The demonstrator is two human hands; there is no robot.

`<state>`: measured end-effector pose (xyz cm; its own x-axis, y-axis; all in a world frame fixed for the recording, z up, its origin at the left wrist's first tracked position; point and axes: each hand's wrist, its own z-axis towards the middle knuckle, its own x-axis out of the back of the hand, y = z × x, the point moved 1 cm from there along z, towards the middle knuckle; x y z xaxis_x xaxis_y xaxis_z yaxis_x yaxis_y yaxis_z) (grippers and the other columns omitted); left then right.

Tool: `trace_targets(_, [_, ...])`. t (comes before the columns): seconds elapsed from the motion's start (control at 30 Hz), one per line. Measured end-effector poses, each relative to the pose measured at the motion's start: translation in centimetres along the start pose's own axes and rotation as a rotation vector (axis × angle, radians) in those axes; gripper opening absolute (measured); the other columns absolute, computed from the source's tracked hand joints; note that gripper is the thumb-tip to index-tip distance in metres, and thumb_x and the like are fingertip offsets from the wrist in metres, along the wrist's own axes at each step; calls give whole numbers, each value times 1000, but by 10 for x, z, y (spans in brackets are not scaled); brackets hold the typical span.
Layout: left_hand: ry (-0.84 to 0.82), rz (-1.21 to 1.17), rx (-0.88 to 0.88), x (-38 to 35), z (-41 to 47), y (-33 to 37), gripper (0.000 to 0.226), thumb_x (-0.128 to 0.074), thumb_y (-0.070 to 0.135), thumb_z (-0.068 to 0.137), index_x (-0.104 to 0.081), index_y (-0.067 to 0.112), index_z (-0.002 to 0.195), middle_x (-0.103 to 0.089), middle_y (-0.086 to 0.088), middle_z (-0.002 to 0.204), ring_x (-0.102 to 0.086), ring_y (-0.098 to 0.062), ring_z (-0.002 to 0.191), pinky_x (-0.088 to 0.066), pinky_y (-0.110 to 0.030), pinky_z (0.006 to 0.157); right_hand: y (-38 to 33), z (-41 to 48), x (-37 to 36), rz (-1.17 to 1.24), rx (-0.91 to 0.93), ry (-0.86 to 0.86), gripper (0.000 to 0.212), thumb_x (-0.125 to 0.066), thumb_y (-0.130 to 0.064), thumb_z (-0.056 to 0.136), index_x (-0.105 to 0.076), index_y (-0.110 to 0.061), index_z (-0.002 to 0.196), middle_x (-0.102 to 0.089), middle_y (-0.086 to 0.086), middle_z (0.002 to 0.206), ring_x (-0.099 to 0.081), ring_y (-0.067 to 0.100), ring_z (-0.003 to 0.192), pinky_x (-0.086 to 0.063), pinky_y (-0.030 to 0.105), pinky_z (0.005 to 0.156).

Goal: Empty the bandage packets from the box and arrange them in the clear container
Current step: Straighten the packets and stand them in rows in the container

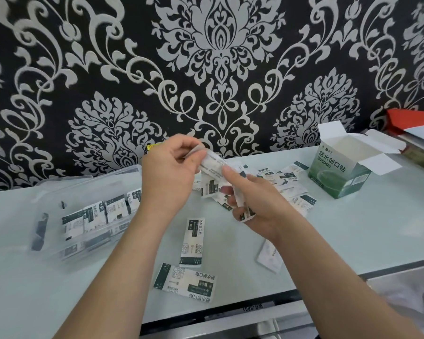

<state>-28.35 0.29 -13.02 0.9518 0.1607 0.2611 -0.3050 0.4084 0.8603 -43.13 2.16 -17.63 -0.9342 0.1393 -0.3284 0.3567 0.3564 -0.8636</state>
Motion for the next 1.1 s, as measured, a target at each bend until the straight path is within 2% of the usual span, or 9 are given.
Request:
trace_targets(0.1, [64,-136,138,5,1,0,14,-67,5,88,-68,18,83,-75,1,75,-70,-16,69,-59,-24,66,-4,-4,0,-38,118,-95,26,-73,-11,83,-65,-8,108,-65,-2,76,-44,5,56,-27,16,41])
trace_targets(0.23, [139,-240,209,5,0,-1,15,-62,6,92,-65,19,85,-75,5,74,-72,-14,72,-58,-22,65,-5,-6,-3,-50,140,-129,16,-66,6,84,-64,-7,94,-65,-1,65,-42,1,43,-24,14,37])
trace_targets(0.33, [218,-105,-68,9,-1,4,21,-65,8,90,-66,28,83,-72,12,74,-69,-6,73,-55,-21,70,-4,0,0,69,89,-47,17,-64,8,85,-58,-8,83,-58,2,65,-37,4,43,-24,14,34])
trace_targets(0.53, [-149,200,-338,-17,-23,-6,11,-74,6,77,-78,12,86,-72,13,86,-68,-3,83,-54,-26,80,-10,-2,-2,262,66,-70,12,-54,5,85,-59,-3,78,-54,7,67,-41,9,50,-23,16,37])
trace_targets(0.67, [-162,166,-250,-18,-22,-12,12,-78,5,76,-80,14,85,-70,17,90,-66,3,91,-49,-14,88,-10,1,-3,415,-12,-133,8,-52,-10,89,-57,-4,89,-54,6,67,-41,11,47,-27,16,33])
trace_targets(0.77, [-242,168,-240,-15,-22,-10,9,-76,10,79,-80,16,85,-71,20,90,-64,6,94,-46,-11,88,-8,1,-4,326,45,-136,17,-61,-22,93,-58,-6,94,-54,4,67,-40,10,47,-27,16,34])
trace_targets(0.87, [-297,26,-126,-14,-24,-5,8,-72,15,86,-79,17,88,-73,17,91,-66,2,91,-52,-17,82,-8,-2,-4,163,129,-57,14,-62,-15,92,-58,-3,98,-55,6,71,-42,9,50,-24,17,36])
trace_targets(0.97, [-165,51,-21,-14,-20,-9,21,-72,15,85,-72,26,102,-68,13,99,-65,-3,84,-53,-15,71,-10,-7,-8,89,167,-49,15,-58,-10,93,-61,-2,105,-58,4,67,-49,8,45,-24,18,37])
trace_targets(1.1, [-231,25,115,-17,-18,-11,34,-72,11,84,-63,31,109,-69,4,87,-63,-8,68,-57,-25,69,-7,-10,-17,14,154,-72,8,-59,-9,90,-62,-9,97,-62,3,65,-56,11,50,-32,25,48])
